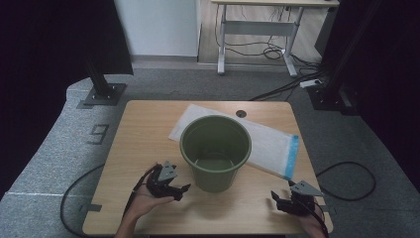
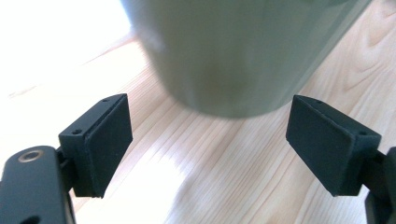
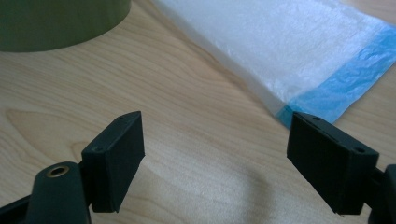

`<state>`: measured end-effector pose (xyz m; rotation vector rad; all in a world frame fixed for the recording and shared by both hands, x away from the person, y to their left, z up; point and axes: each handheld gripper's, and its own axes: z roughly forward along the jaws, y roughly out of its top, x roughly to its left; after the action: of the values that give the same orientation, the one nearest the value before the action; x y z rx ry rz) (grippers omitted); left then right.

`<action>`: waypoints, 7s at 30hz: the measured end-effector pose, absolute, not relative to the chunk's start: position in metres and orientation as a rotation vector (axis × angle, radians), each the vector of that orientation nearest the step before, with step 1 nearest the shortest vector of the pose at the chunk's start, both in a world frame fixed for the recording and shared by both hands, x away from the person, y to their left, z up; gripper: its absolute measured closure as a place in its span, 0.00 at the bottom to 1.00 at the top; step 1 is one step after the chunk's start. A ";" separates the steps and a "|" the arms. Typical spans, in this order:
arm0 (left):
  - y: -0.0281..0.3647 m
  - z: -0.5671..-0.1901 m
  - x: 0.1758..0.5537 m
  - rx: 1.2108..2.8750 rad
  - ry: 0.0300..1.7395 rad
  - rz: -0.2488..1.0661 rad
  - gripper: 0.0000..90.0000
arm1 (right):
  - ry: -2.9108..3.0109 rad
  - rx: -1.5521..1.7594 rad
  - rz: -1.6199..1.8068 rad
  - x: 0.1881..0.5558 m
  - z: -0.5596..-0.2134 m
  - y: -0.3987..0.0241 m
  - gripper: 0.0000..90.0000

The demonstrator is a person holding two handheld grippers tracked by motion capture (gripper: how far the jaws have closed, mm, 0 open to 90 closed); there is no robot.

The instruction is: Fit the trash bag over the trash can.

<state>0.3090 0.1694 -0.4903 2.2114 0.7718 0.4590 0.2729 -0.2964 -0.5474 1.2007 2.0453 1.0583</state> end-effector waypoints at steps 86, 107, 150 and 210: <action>0.226 -0.524 0.311 2.218 1.017 0.506 0.17 | 2.310 1.166 1.022 0.440 -0.548 -0.207 0.52; 0.230 -0.524 0.309 2.204 1.030 0.516 0.18 | 2.261 1.232 1.058 0.400 -0.541 -0.232 0.99; 0.233 -0.523 0.307 2.205 1.038 0.525 0.18 | 2.288 1.129 1.024 0.384 -0.550 -0.205 0.53; 0.240 -0.525 0.307 2.200 1.049 0.526 0.18 | 2.086 1.234 1.162 0.375 -0.523 -0.227 0.99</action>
<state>0.3075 0.2395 -0.5250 2.2003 1.0490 0.5258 0.3747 -0.2271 -0.5229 1.2337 2.0865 1.1618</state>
